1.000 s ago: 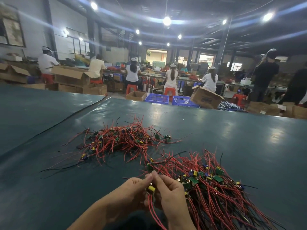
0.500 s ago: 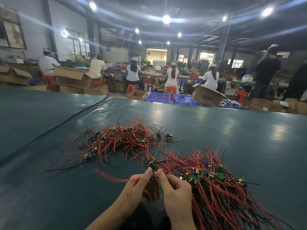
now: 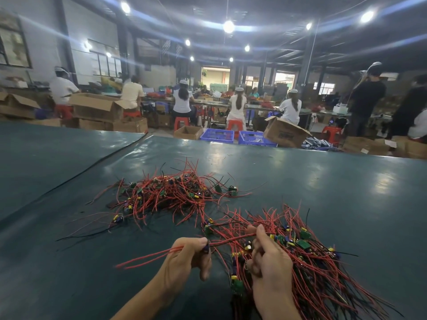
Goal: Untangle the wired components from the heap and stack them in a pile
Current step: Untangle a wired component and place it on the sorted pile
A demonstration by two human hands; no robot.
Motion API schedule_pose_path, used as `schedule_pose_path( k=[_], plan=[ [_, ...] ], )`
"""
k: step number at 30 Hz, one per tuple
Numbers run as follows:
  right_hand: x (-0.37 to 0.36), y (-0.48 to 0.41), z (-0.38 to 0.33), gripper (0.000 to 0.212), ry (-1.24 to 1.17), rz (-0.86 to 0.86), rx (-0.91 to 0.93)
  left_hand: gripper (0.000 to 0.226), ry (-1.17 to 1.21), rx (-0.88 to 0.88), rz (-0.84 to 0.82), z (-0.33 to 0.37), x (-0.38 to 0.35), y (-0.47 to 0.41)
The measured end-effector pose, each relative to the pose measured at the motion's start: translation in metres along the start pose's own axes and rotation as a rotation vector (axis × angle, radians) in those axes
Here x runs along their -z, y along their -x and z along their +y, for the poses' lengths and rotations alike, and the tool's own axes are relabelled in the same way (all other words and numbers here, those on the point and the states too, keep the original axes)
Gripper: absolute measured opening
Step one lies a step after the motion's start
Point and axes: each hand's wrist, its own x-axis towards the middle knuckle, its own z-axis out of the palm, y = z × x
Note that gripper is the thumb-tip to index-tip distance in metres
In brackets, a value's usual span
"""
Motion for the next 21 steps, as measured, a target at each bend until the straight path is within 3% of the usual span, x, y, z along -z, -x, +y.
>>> schedule_pose_path(
  k=[3,6,8,10,16,21],
  plan=[
    [-0.005,0.003,0.006,0.032,0.046,0.007,-0.008,0.042,0.015,0.018,0.001,-0.003,0.000,0.000],
    [-0.013,0.010,0.018,0.039,0.212,-0.140,0.049,0.042,-0.002,0.038,0.007,-0.006,0.003,-0.002],
    [-0.021,0.019,0.026,0.030,0.308,-0.277,0.102,0.038,-0.014,0.051,0.007,-0.010,0.002,-0.002],
    [-0.026,0.024,0.031,0.023,0.339,-0.308,0.133,0.033,-0.054,0.027,-0.023,-0.012,0.001,-0.002],
    [-0.017,0.011,0.016,0.025,0.234,-0.058,0.046,0.037,-0.238,-0.046,-0.108,-0.014,-0.002,0.002],
    [0.002,-0.005,-0.001,0.021,-0.005,0.095,-0.002,0.035,-0.242,-0.058,-0.207,-0.012,-0.006,0.004]
  ],
)
